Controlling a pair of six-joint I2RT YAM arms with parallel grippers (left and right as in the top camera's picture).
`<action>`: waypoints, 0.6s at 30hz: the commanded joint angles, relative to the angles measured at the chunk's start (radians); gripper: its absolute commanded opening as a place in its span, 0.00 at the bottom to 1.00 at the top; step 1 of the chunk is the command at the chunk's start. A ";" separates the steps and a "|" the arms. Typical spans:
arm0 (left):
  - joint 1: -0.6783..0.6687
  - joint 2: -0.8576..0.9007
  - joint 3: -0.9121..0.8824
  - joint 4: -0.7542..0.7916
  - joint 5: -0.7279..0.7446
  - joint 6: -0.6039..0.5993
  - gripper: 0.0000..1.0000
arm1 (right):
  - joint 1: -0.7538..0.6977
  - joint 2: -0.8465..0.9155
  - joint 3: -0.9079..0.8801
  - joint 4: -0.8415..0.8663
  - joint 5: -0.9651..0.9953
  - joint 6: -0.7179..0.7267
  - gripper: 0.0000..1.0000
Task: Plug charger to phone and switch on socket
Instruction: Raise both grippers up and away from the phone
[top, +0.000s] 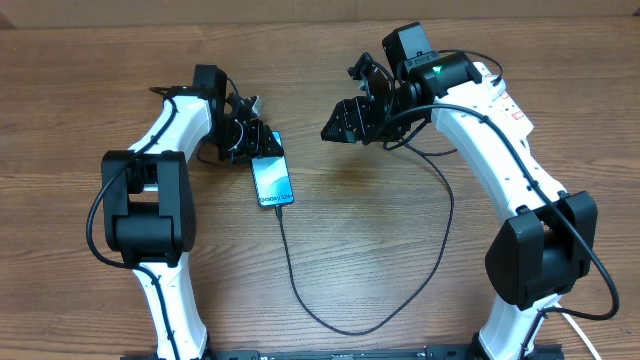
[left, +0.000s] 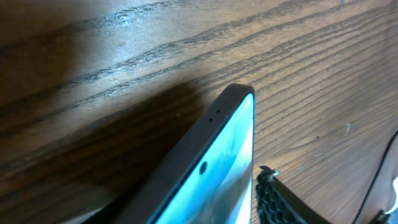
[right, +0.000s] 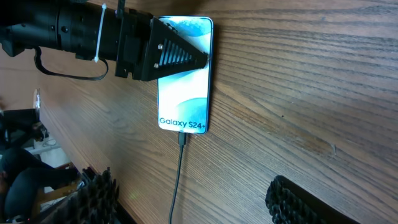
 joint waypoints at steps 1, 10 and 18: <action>-0.001 -0.005 0.003 -0.002 -0.059 -0.023 0.50 | 0.004 -0.019 0.024 0.000 0.013 -0.006 0.77; -0.001 -0.005 0.003 -0.002 -0.147 -0.124 0.49 | 0.004 -0.019 0.024 -0.002 0.013 -0.006 0.77; -0.001 -0.005 0.003 -0.002 -0.201 -0.163 0.47 | 0.004 -0.019 0.024 -0.003 0.021 -0.006 0.77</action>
